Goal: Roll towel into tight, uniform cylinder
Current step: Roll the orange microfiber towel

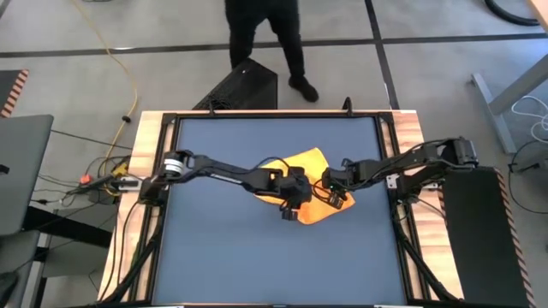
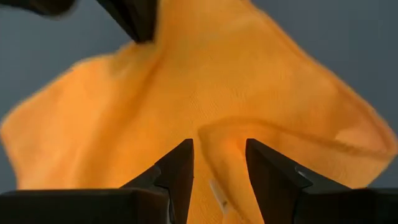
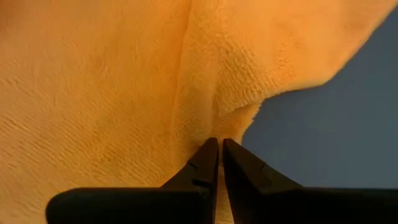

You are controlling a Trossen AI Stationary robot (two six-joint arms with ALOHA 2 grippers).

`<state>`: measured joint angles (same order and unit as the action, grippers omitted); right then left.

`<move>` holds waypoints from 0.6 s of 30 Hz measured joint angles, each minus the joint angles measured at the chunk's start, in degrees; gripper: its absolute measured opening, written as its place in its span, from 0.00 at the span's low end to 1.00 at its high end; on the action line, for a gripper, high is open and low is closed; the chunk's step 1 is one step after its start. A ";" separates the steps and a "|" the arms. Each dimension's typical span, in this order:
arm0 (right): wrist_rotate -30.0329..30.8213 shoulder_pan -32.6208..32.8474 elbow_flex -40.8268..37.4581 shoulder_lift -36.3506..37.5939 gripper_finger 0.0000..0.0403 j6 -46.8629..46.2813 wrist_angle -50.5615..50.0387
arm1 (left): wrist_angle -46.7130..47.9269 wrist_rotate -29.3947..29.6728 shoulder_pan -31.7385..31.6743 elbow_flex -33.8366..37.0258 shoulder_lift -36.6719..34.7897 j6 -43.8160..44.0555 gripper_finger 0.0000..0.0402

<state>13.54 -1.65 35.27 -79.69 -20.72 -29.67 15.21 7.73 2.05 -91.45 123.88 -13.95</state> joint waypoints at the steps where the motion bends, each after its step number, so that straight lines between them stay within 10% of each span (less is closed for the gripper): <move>1: -0.02 0.00 0.00 -0.27 0.13 0.33 -0.13 | -0.54 0.00 0.03 -0.91 0.87 -0.04 0.34; 12: -0.12 0.04 0.04 0.31 0.13 2.71 -2.57 | 0.93 0.02 -0.03 -3.09 2.79 -1.29 0.33; 18: -0.39 0.04 0.00 3.58 0.13 4.39 -6.69 | 0.97 -2.60 -0.14 -3.09 2.79 -1.37 0.09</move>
<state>13.15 -1.61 35.27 -76.11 -16.33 -36.37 16.18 5.13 1.91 -94.54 126.67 -15.33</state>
